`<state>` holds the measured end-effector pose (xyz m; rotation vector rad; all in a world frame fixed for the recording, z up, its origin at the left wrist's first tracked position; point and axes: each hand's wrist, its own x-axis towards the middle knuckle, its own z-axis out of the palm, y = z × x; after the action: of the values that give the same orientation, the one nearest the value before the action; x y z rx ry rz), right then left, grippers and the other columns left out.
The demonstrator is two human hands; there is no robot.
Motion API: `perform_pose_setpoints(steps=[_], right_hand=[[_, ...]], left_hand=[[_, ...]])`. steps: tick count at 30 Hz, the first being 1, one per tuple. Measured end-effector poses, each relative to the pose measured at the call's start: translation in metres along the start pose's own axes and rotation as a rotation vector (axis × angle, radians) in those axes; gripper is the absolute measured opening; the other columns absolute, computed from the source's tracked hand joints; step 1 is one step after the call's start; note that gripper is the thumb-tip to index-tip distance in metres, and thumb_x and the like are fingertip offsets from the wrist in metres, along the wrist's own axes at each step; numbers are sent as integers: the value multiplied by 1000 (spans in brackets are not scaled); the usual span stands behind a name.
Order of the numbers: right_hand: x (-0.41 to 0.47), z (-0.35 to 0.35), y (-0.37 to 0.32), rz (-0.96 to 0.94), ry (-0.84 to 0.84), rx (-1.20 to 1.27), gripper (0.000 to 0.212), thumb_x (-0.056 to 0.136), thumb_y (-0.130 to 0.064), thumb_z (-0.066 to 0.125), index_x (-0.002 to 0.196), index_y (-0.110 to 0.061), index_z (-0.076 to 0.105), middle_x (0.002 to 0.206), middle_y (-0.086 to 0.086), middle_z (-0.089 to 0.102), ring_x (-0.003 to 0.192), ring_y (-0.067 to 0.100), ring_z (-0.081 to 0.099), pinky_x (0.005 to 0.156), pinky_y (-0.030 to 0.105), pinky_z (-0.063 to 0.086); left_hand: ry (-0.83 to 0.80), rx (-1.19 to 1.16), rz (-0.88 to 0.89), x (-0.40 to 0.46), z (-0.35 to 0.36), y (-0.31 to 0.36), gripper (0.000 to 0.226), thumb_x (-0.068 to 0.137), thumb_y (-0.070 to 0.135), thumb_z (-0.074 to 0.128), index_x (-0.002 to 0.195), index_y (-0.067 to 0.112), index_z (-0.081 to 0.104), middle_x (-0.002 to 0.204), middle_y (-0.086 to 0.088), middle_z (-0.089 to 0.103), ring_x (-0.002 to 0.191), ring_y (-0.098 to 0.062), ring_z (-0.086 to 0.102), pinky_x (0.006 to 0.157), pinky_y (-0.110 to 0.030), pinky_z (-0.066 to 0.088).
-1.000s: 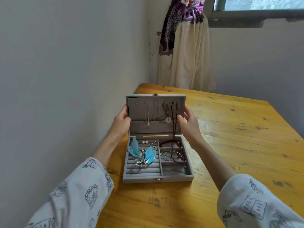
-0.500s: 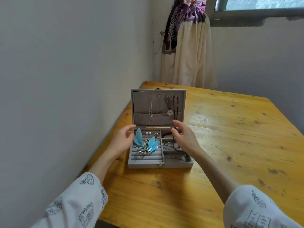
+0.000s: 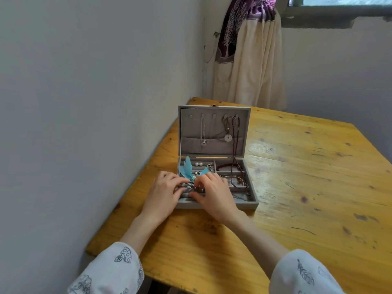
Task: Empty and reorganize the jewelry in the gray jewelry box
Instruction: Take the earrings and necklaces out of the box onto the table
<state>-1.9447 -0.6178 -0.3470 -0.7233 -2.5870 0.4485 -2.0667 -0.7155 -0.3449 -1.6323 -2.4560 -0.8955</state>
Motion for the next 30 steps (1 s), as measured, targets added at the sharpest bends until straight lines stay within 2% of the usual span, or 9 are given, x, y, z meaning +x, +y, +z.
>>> perform_pose_setpoints(steps=[4,7,11,14,17,21,23,26,30], right_hand=[[4,8,1,-57,77,-18,19,85,-28,62,98,-15,60,101,2,60,97,23,51,83,36,37],[5,14,2,-83,115,-31,10,82,-23,63,89,-15,63,90,2,62,86,25,56,72,37,45],[11,12,4,-81,193,60,14,86,-23,51,84,-14,62,83,1,61,78,19,54,66,32,47],[21,-1,3,61,225,299,6,88,-14,58,89,-10,62,86,-1,58,83,13,50,73,19,40],[32,-23,1,228,230,577,2,89,-14,57,89,-14,60,79,-7,57,77,7,53,68,12,42],[29,-46,-1,318,217,933,11,89,-7,55,87,-18,57,80,-1,62,74,8,58,69,18,49],[19,-47,-1,300,167,909,13,90,-7,53,86,-18,57,78,-2,61,72,8,57,68,19,50],[-2,-31,1,230,65,704,9,92,-9,50,90,-17,55,79,-8,57,74,9,57,70,23,52],[-21,3,1,-6,149,313,13,94,-15,42,91,-12,53,83,-5,54,76,13,51,72,29,45]], left_hand=[[60,20,17,3,3,-2,20,82,20,65,101,20,70,95,4,68,93,-13,46,78,-26,30],[80,-109,-52,7,4,-1,18,82,17,66,99,18,71,90,1,64,87,-10,46,80,-28,42],[72,-253,-185,16,-1,9,17,87,20,60,102,21,68,91,4,52,87,-9,50,71,-5,37],[79,-412,-237,28,-11,17,13,89,18,57,99,21,65,89,5,61,84,-7,56,66,-7,42],[135,-625,-324,41,-27,26,13,90,13,55,94,21,64,84,8,63,80,-4,58,67,-10,47],[170,-825,-388,39,-49,35,17,91,12,52,97,19,66,89,1,64,82,-8,59,68,-13,51],[158,-864,-399,29,-53,35,18,92,12,51,95,21,67,91,4,65,85,-8,59,74,-18,51],[116,-976,-447,12,-48,32,21,91,11,52,91,23,69,92,5,67,85,-7,58,75,-22,49],[75,-1015,-489,-6,-44,28,21,90,11,53,90,23,70,81,4,67,79,-9,57,70,-21,48]])
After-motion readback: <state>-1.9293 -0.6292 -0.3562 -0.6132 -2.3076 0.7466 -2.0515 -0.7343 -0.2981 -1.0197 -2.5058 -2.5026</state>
